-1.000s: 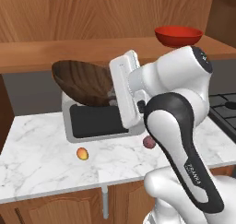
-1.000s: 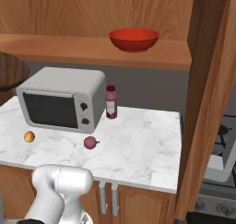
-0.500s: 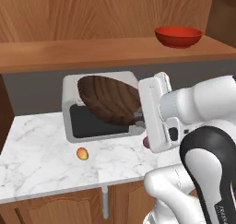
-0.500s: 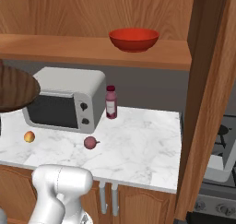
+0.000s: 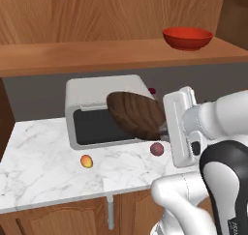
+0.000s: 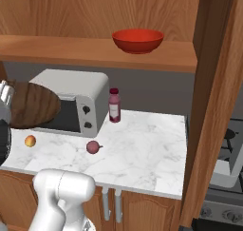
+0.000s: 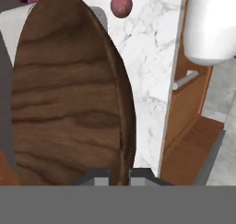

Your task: Pick both bowls and place them on the counter. Then place the mango in one bowl and place the onion in the other bowl.

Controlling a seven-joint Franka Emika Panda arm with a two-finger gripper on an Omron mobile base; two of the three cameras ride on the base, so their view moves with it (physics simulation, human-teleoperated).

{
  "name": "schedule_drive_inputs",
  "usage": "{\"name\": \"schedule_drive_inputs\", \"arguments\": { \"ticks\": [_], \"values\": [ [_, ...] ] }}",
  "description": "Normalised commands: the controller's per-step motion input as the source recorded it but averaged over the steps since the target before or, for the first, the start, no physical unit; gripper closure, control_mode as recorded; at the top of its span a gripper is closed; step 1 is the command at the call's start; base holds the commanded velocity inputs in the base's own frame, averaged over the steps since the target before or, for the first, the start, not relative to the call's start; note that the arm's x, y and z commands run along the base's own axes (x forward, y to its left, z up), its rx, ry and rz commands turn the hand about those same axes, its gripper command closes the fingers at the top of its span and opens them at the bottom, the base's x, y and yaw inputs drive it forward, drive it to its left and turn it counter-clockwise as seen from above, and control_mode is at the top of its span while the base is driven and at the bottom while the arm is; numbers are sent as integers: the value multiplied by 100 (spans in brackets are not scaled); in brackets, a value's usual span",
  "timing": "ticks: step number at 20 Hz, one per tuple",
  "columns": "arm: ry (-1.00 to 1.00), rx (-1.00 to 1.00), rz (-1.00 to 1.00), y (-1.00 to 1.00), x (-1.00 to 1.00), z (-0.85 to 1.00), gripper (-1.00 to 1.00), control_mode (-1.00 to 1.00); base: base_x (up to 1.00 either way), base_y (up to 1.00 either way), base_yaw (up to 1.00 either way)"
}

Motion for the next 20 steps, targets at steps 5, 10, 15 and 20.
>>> {"name": "schedule_drive_inputs", "arguments": {
  "ticks": [5,10,15,20],
  "values": [
    [9,0,-8,-17,32,-45,100,-100,0,0,0],
    [3,0,-1,0,35,-50,100,-100,0,0,0],
    [0,0,0,2,36,-48,100,-100,0,0,0],
    [0,-2,-1,14,29,-45,100,-100,0,0,0]
  ]
}}
